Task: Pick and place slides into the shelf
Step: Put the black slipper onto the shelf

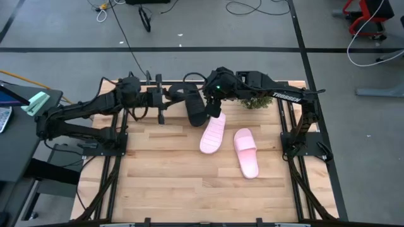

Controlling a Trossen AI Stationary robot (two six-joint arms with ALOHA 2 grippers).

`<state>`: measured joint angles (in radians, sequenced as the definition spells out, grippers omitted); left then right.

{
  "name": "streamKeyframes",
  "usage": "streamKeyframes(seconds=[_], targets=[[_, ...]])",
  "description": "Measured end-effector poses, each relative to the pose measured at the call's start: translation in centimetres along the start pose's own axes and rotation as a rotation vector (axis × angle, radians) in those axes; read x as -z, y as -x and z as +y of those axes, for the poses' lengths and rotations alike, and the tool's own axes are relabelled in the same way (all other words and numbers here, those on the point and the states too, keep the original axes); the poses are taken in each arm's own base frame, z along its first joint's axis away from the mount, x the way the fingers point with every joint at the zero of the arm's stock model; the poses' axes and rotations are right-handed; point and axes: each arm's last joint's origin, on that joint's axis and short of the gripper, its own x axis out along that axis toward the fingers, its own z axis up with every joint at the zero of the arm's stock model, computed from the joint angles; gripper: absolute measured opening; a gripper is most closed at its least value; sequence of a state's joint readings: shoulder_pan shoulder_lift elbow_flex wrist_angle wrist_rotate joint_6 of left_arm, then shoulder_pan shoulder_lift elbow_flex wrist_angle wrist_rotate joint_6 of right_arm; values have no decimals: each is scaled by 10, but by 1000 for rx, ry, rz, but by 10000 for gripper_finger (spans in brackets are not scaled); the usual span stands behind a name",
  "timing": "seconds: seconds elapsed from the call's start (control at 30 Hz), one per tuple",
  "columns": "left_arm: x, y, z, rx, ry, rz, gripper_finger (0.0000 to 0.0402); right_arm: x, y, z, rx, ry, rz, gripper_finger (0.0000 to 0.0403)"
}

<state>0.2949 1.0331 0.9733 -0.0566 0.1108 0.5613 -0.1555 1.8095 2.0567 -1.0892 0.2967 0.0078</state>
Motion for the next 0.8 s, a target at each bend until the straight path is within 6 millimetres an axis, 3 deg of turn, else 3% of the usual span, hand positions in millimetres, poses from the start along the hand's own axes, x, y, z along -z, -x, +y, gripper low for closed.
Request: streamKeyframes(seconds=[0.43, 0.67, 0.8], targets=[[31, -6, 21, 81, 69, 58, 61, 0, 0, 2, -45, -36, 3, 208], [71, -9, 4, 38, 186, -11, 61, -7, 13, 9, -139, -11, -93, 200], [79, -5, -3, -31, 244, -173, 61, -13, 18, 20, -207, 94, -179, 196]])
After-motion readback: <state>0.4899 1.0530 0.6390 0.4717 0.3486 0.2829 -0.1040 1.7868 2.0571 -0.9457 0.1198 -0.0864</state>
